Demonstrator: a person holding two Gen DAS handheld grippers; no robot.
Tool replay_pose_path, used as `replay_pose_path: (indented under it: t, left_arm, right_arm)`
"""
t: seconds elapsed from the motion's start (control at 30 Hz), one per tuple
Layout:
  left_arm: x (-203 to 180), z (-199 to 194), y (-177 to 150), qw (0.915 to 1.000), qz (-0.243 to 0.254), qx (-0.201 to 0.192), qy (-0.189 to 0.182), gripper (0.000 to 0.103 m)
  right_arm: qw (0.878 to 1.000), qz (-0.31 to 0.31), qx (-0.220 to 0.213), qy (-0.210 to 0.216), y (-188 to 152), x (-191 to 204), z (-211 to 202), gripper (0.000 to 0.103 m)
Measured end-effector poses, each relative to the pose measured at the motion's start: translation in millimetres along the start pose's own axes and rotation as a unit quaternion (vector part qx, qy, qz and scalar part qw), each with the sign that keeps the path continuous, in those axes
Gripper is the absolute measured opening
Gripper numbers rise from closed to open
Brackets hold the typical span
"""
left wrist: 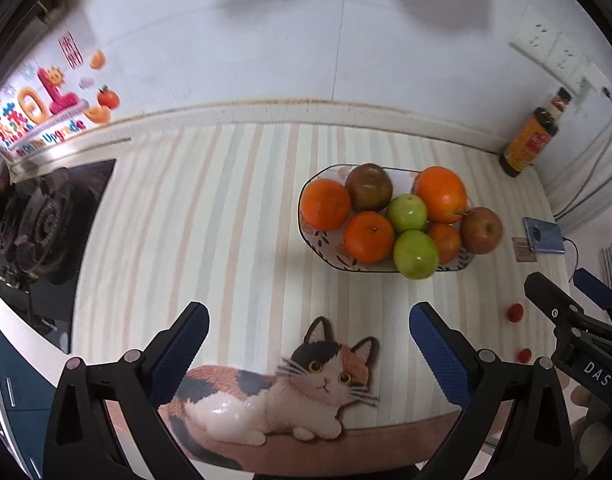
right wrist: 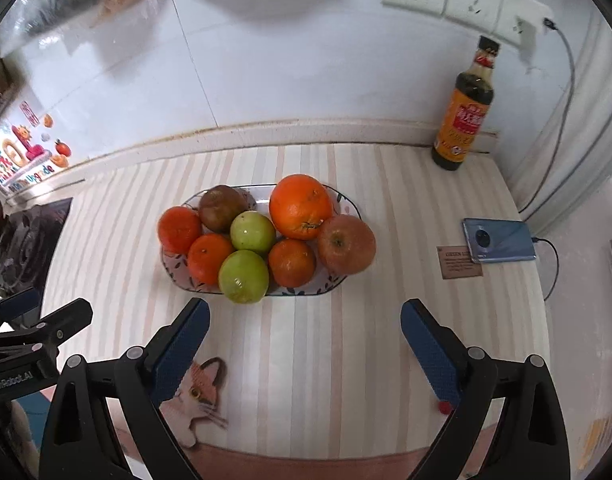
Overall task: Organize fruits
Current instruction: 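Withdraw both open tools from the plate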
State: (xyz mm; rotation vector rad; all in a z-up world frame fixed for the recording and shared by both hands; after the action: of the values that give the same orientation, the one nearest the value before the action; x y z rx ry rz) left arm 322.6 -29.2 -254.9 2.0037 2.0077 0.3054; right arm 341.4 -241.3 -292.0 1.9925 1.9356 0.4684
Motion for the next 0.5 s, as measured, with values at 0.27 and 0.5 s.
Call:
replay_pose_path:
  t: [0.27, 0.5]
  left_arm:
    - [-1, -44, -22, 0.9993, 0.015, -0.033, -0.003, 0.103]
    - [0, -72, -36, 0.9982, 0.022, -0.054, -0.012, 0.103]
  right_arm:
    - [1.000, 0.008, -0.023, 0.007, -24, 11, -55, 0.098]
    - [0.999, 0.017, -0.046, 0.010, -43, 20, -95, 0.098]
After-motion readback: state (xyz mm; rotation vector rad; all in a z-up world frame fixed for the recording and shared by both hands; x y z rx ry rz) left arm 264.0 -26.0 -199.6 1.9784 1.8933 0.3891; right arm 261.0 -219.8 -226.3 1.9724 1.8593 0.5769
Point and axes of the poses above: each gripper's, at about its wrist camera, not at the fingertips, and z roughly the way its jaws point, x to its left, y to its top, the point moved 9 cm from there along z, roughly the way its jaws point, and after that the axes turned 3 degrees about -z, right-handed, at the moved point
